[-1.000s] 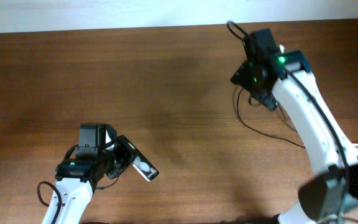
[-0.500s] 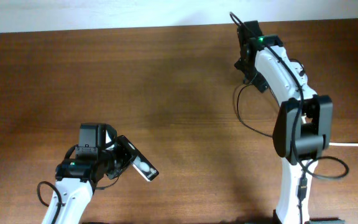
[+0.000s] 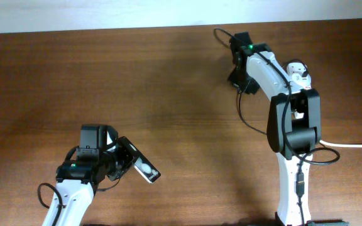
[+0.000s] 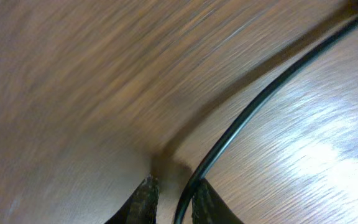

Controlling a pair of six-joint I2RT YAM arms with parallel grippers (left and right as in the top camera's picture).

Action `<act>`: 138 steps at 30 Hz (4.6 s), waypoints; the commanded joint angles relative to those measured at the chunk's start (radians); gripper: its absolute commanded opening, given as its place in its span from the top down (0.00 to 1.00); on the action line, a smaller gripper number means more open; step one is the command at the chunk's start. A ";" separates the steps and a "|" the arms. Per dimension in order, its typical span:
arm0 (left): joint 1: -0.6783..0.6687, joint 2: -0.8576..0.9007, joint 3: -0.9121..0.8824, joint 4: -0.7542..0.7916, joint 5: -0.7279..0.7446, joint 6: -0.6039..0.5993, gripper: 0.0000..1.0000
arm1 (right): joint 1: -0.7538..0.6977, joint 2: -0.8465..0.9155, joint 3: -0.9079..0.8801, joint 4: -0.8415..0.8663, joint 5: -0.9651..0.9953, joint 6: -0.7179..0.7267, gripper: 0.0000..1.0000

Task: Plug charger to phone and switch on socket
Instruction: 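Move the right gripper to the black cable and grasp its USB-C plug, then carry the cable plug with the right gripper toward the phone's bottom, then push the USB-C plug up into the phone's charging port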

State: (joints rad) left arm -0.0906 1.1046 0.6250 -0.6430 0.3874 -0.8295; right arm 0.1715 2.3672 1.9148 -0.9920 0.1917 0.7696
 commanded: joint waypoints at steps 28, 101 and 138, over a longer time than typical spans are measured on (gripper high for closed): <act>0.003 -0.004 0.011 0.005 0.008 0.016 1.00 | 0.149 0.066 0.078 -0.018 0.003 -0.053 0.26; -0.043 0.066 0.011 0.915 0.779 -0.280 1.00 | 0.739 -1.345 -0.903 0.058 -0.466 -0.387 0.96; -0.043 0.133 0.011 0.949 0.768 -0.338 1.00 | 0.739 -1.344 -0.903 0.080 -0.424 -0.270 0.96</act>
State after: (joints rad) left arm -0.1379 1.2381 0.6231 0.2962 1.1515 -1.1572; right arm 0.9035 1.0260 1.0111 -0.9115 -0.2230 0.4797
